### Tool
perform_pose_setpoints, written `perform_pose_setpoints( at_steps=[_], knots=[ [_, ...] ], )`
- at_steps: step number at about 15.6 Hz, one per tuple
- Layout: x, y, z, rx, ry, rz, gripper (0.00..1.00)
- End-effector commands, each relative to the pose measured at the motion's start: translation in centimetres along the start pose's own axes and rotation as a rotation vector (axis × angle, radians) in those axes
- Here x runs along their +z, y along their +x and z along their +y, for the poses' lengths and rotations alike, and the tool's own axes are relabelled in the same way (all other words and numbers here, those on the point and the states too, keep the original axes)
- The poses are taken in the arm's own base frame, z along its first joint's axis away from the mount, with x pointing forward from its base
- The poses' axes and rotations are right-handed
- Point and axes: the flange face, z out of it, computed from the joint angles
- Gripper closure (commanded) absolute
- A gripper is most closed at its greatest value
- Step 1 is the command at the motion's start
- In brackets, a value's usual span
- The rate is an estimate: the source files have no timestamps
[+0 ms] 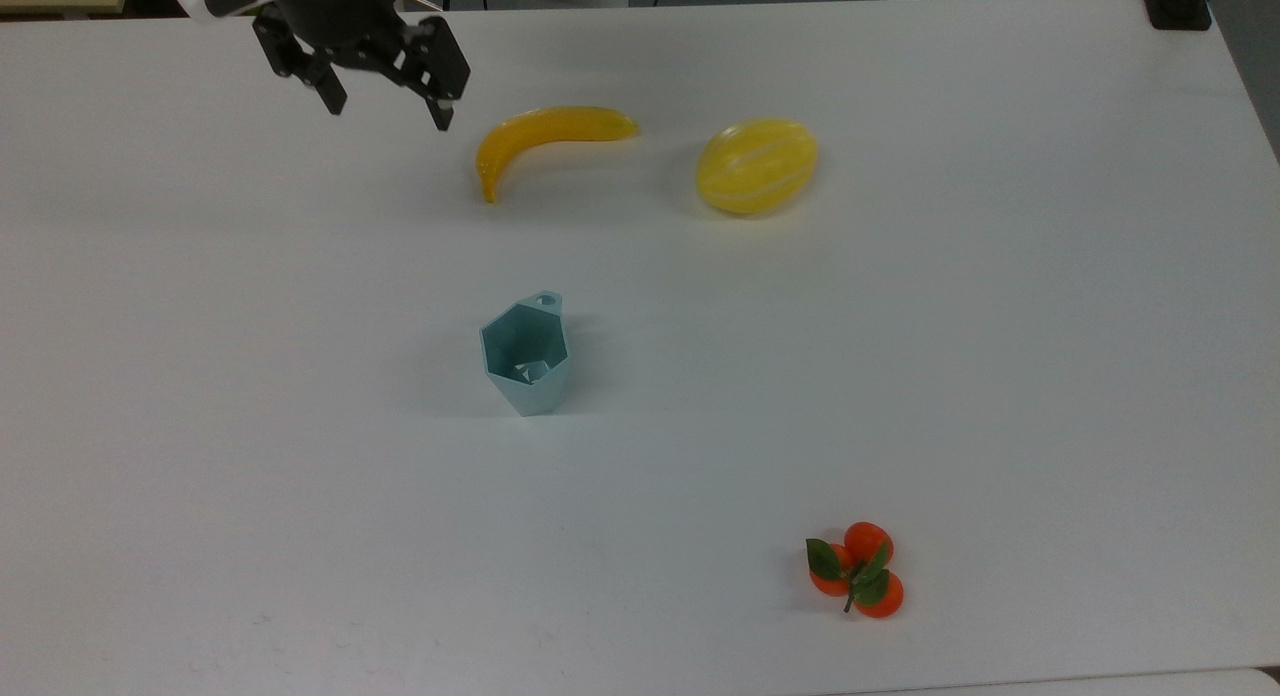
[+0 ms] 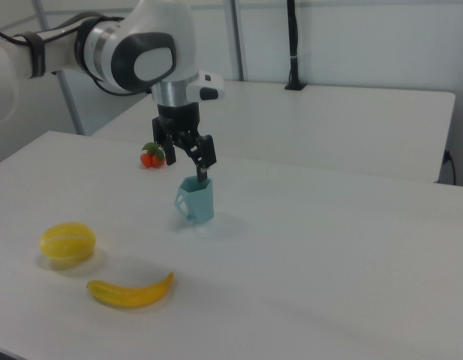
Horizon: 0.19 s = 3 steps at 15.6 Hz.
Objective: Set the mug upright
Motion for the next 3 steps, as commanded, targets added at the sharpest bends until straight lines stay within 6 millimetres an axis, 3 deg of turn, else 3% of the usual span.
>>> perform_pose_setpoints(
  at_steps=[1, 3],
  knots=[
    [-3.18, -0.94, 0.83, -0.002, 0.014, 0.018, 0.00],
    [-3.36, -1.06, 0.98, 0.002, 0.015, 0.017, 0.00]
  ],
)
